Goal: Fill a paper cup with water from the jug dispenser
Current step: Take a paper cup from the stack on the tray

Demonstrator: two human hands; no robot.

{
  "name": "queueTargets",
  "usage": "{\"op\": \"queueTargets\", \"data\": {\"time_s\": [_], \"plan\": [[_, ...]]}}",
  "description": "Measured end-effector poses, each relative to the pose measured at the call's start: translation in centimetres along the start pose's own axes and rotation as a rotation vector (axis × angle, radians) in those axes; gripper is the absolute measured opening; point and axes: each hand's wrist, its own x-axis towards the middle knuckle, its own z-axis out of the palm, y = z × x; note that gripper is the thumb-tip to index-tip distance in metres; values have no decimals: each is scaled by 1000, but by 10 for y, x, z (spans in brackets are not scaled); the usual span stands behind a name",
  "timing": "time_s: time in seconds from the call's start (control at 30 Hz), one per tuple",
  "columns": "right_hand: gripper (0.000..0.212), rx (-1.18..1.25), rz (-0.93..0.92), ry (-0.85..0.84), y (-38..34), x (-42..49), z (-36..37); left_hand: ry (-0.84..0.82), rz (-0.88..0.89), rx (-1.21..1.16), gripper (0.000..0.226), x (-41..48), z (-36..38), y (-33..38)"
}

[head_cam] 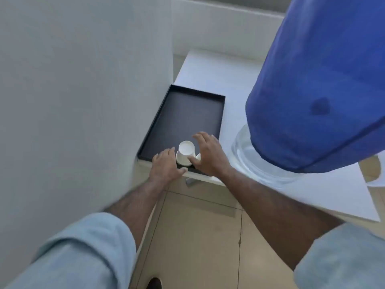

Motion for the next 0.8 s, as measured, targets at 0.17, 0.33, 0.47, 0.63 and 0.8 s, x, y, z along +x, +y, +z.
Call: {"op": "queueTargets", "data": {"time_s": [0.17, 0.33, 0.47, 0.63, 0.8], "plan": [[70, -140, -108, -215, -6, 37, 8, -15, -12, 17, 65, 11, 11, -6], [64, -184, -74, -374, 2, 55, 21, 5, 12, 15, 62, 15, 26, -8], [60, -102, -14, -355, 9, 66, 22, 53, 30, -62, 65, 21, 33, -11], [62, -40, 48, -312, 17, 73, 24, 101, 12, -269, 72, 32, 37, -3], [65, 13, 63, -279, 22, 76, 26, 51, 2, -387, 81, 34, 42, -5]]}}
